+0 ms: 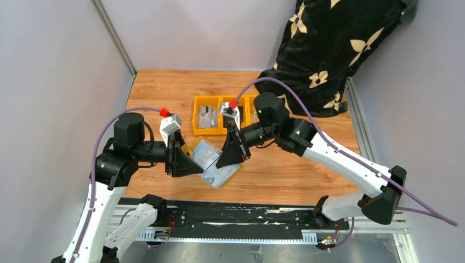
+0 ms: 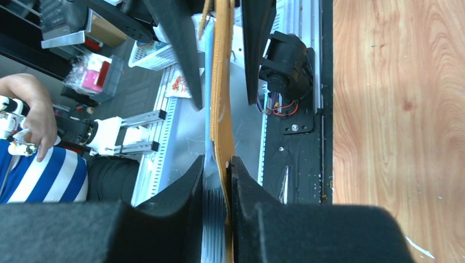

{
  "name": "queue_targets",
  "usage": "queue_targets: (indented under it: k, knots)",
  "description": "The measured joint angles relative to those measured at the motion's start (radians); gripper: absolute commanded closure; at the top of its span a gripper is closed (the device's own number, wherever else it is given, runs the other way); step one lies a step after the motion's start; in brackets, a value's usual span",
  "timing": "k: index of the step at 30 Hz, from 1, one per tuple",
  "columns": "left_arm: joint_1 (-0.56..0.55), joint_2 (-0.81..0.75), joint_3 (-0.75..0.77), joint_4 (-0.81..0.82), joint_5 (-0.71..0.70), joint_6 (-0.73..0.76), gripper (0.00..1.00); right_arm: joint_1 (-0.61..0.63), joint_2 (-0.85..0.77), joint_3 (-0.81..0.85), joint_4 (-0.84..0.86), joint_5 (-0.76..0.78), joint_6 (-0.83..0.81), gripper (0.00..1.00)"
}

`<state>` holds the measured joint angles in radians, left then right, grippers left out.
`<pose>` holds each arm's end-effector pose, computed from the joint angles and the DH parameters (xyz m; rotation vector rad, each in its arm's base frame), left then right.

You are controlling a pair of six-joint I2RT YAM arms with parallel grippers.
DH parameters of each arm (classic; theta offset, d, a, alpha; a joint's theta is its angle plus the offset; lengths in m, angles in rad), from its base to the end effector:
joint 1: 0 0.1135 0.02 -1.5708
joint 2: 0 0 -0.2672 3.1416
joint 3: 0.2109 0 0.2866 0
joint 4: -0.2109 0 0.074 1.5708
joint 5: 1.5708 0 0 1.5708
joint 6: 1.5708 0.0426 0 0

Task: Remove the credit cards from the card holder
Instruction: Remove the credit card from the card holder.

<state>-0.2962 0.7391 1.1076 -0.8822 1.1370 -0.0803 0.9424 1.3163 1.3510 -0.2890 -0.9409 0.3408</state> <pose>0.1249 -0.0785 0.4052 0.9108 1.8153 -1.4022 0.1642 0.2845 0.4168 -1.3087 1.6335 1.6951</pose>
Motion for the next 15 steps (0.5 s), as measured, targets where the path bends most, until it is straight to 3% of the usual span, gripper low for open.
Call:
queue_targets:
  k: [9,15]
  knots:
    - [0.0,0.008,-0.061,0.002,0.06,0.023,0.5,0.094,0.2,0.332,-0.508,0.149,-0.29,1.0]
    - [0.0,0.003,-0.107,0.013,0.097,0.037,0.62,0.13,0.28,0.432,-0.671,0.209,-0.377,1.0]
